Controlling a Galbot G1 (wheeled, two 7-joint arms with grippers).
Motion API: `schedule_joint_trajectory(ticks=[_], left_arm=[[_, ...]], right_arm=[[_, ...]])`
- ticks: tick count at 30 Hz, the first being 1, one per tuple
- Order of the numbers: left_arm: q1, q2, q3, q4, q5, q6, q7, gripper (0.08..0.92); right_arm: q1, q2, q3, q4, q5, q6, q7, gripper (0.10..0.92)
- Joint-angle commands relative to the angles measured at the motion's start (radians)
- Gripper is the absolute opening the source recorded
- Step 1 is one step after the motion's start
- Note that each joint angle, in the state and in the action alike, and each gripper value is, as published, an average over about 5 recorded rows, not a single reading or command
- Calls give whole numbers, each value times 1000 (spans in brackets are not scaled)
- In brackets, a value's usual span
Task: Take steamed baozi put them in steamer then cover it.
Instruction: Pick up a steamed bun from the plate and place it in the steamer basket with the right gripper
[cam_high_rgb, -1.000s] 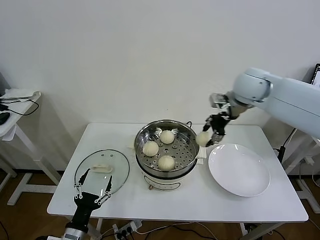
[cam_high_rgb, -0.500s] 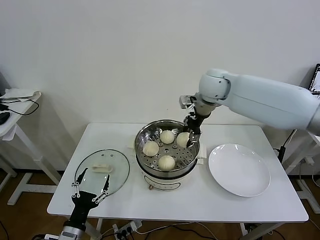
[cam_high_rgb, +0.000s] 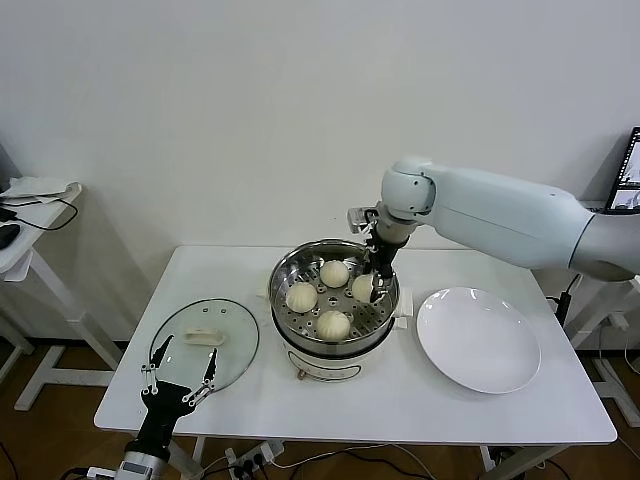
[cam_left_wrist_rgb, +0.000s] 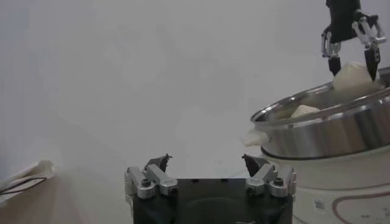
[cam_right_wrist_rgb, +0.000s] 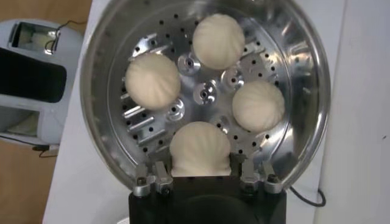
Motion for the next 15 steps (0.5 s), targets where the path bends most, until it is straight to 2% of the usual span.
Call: schedule_joint_trajectory(ticks=[1, 10, 15], left_arm=[[1, 1, -1, -2, -1, -1, 1, 823], [2, -1, -2, -1, -1, -2, 1, 823], [0, -3, 1, -1, -1, -1, 0, 823]], right_arm=[[-28, 20, 0, -26, -30, -1, -1, 628], [-45, 29, 4, -34, -41, 0, -1, 639], [-48, 30, 10, -34, -46, 1, 0, 746]])
